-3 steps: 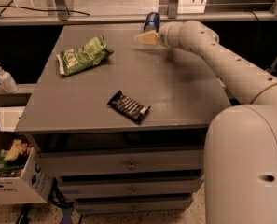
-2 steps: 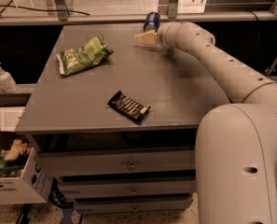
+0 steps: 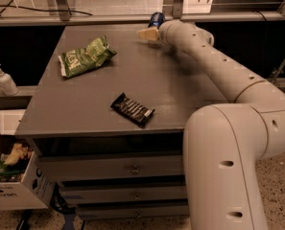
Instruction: Pick pepsi can
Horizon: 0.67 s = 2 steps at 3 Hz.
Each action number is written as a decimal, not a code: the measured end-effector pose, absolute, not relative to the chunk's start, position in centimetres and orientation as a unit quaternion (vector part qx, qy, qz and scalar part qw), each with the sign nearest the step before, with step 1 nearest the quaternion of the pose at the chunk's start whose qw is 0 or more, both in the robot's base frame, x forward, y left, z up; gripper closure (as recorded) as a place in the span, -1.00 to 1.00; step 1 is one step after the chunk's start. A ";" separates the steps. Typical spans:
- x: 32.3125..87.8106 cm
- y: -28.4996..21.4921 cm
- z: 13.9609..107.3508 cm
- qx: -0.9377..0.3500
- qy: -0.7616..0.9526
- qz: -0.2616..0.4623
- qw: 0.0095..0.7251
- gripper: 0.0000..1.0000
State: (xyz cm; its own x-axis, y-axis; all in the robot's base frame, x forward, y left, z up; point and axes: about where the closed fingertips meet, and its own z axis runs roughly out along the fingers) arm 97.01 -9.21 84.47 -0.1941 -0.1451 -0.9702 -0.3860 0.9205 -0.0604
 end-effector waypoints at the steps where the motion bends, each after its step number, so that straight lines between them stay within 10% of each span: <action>1: 97.9 -8.4 84.6 -0.161 0.766 0.100 0.614 -0.69; 2: 98.5 -8.0 84.4 -0.154 0.768 0.098 0.614 -0.27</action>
Offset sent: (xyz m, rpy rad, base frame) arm 0.0207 0.0138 0.0007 0.0296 -0.0008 -0.0525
